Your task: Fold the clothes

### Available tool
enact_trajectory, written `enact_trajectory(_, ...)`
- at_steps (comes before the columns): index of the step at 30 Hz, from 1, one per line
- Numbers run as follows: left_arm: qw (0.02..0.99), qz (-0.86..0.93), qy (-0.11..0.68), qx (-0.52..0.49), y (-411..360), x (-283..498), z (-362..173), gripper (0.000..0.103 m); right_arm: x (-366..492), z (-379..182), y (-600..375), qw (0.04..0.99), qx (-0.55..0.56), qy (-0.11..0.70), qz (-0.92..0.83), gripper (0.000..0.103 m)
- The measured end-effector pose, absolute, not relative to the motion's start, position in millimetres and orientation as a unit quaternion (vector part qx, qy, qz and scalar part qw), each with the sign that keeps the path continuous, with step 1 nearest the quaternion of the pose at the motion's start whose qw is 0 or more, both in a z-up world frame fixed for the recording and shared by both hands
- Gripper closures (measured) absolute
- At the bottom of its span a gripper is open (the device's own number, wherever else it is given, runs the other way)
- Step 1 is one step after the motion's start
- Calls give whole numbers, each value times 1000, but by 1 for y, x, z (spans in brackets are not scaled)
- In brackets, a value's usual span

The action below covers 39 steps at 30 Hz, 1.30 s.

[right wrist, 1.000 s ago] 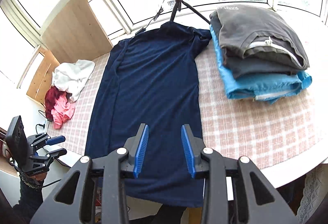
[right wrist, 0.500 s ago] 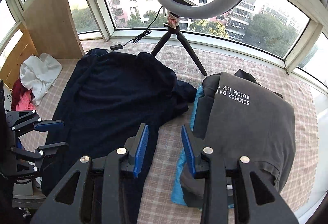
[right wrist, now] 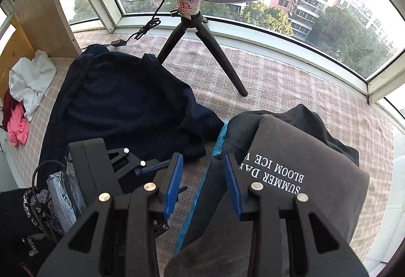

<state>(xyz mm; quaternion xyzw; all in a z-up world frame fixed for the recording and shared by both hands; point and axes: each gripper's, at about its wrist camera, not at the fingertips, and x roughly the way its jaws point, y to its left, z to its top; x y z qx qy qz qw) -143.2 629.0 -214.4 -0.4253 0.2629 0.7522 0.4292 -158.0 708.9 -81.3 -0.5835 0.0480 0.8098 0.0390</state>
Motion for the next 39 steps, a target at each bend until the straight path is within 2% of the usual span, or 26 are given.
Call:
enact_trajectory(2, 425, 750, 282, -421, 636, -152, -226, 71, -154, -77, 716, 34, -576, 55, 815, 69)
enact_trajectory(4, 436, 747, 248, -437, 628, -163, -229, 95, -152, -73, 723, 30, -570, 64, 819, 68)
enact_trajectory(6, 448, 741, 203, -456, 618, -175, -230, 97, -152, -72, 727, 24, -567, 67, 821, 68)
enact_trajectory(12, 471, 734, 30, -489, 561, -197, -219, 98, -172, -92, 720, 19, -591, 25, 806, 68)
enact_trajectory(20, 448, 743, -76, -491, 506, -204, -220, 98, -219, -139, 694, 10, -646, -42, 762, 68)
enact_trajectory(29, 429, 735, -119, -511, 476, -215, -241, 97, -236, -185, 648, -36, -701, -100, 705, 68)
enact_trajectory(32, 431, 731, -134, -512, 469, -219, -244, 97, -237, -197, 640, -35, -709, -114, 695, 54)
enact_trajectory(35, 432, 729, -141, -511, 464, -220, -246, 97, -238, -208, 635, -27, -715, -126, 687, 53)
enact_trajectory(39, 434, 724, -151, -514, 461, -222, -248, 97, -243, -224, 643, -21, -728, -99, 678, 53)
